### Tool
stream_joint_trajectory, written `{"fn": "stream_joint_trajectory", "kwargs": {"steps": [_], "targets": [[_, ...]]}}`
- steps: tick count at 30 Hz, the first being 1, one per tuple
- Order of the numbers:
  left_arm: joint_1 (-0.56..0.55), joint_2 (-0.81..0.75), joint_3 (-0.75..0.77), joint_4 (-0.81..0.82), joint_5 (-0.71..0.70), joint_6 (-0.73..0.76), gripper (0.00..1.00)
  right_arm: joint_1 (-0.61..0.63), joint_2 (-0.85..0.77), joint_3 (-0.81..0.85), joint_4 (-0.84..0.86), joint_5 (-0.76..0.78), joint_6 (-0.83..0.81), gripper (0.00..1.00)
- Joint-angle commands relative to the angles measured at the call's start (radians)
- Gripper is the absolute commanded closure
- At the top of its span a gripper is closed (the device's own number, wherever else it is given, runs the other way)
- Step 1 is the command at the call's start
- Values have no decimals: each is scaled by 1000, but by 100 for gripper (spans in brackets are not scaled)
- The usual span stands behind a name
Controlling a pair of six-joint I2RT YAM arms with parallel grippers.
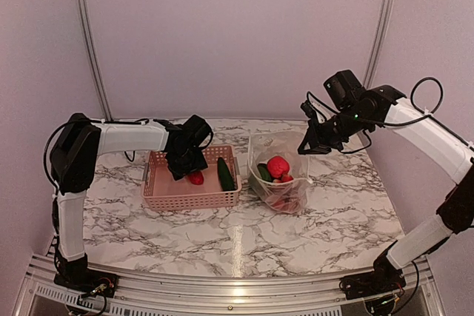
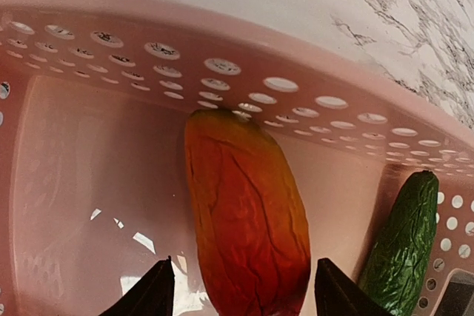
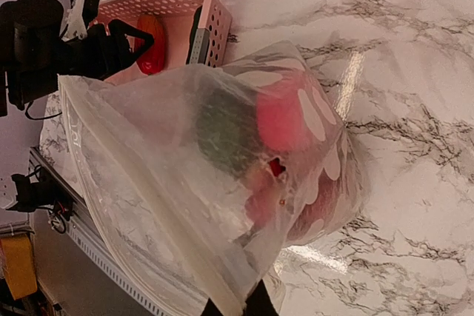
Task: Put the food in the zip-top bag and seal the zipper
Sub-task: Pick up the fake fruit from the bin.
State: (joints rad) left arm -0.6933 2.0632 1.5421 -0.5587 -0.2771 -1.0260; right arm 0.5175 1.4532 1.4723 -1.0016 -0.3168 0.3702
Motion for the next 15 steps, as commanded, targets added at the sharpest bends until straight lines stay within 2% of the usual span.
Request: {"fn": "stream_joint_trajectory", "kwargs": {"steps": [1,6,9,15], "targets": [[7,46,25,-24,16,8,34,-7,-28,-1,31,-14,13,100],[11,61,26,-26,19,11,38,-7,-29,-4,35,-21,13,100],[11,54,23,-24,16,9,45,-7,-32,-6,35,-21,13,100],[6,-29,-6,-20,-1,9,52,-7,-34,-5,34,-20,15,100]]}}
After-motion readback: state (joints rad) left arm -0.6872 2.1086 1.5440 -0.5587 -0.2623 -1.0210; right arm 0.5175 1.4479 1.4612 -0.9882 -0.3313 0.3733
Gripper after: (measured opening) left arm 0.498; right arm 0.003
